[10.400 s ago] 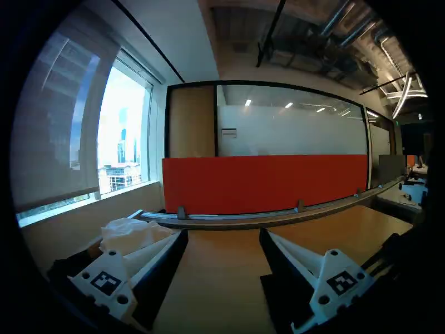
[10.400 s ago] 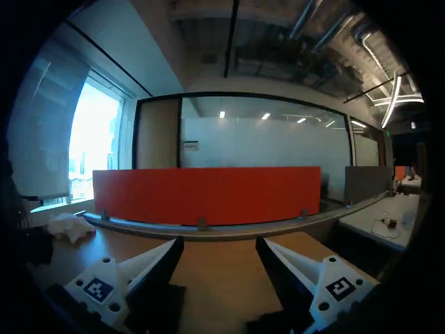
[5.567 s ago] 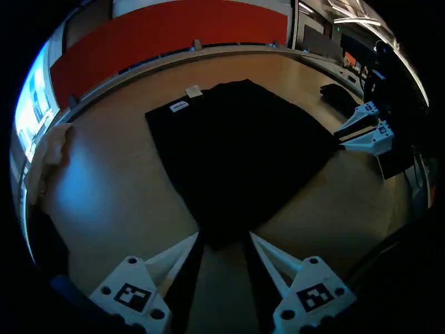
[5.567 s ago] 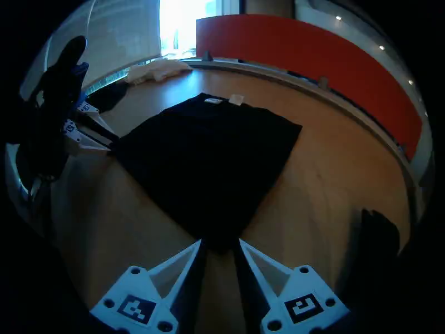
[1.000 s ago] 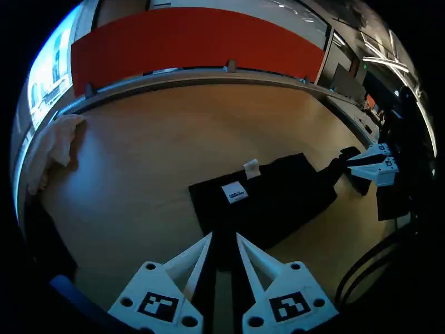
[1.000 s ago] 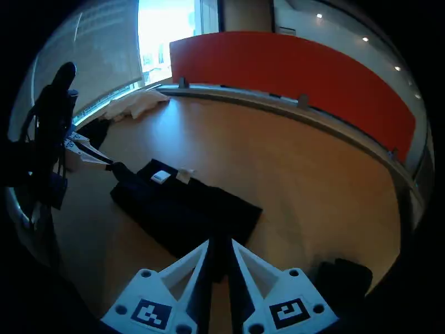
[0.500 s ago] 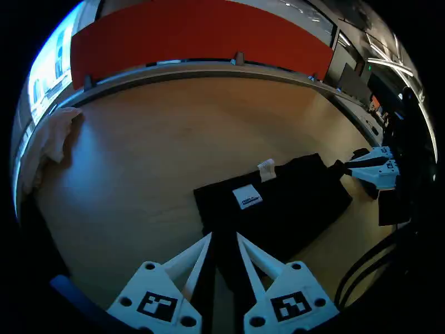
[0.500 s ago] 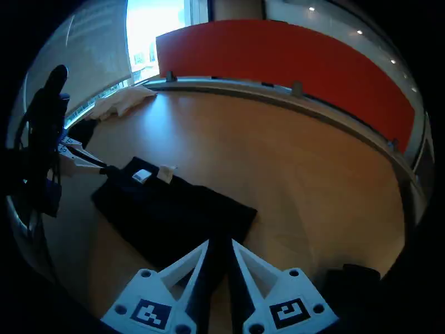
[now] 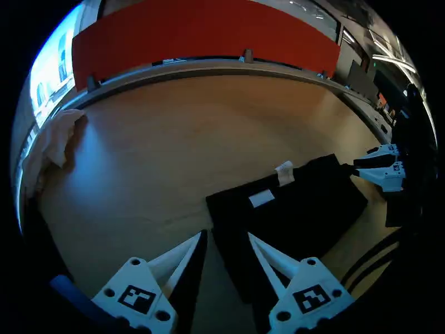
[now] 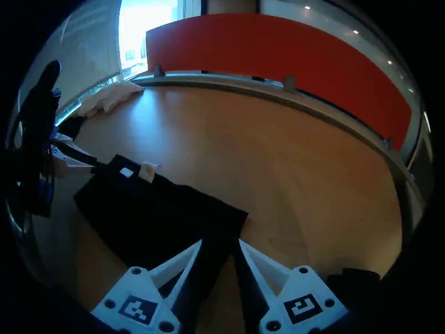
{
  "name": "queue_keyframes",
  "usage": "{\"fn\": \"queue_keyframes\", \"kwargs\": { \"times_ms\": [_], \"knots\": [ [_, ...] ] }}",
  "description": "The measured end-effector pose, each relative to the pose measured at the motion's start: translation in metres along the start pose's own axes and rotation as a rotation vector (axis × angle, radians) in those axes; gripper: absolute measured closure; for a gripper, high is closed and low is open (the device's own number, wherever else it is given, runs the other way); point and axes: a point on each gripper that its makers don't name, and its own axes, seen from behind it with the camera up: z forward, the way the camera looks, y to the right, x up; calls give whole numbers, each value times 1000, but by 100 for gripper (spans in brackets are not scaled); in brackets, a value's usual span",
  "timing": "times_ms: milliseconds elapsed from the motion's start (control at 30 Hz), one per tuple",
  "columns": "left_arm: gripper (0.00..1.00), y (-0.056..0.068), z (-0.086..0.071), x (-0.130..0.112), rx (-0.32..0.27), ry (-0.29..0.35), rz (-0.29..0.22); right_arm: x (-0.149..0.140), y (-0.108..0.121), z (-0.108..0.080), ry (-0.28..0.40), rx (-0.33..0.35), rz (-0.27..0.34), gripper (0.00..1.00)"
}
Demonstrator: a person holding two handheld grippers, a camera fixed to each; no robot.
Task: Fold towel
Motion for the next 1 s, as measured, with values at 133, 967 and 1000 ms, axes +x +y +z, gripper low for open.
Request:
{"fn": "queue_keyframes", "kwargs": {
  "times_ms": [133, 967, 1000],
  "knots": [
    [35, -7, -1, 4, 25, 12, 7, 3, 5, 0, 7, -19, -5, 37],
    [6, -13, -17, 1, 40, 32, -26, 9, 10, -10, 40, -48, -5, 0],
    [6, -12, -17, 0, 40, 32, -27, 9, 10, -11, 40, -47, -4, 0]
  ]
}}
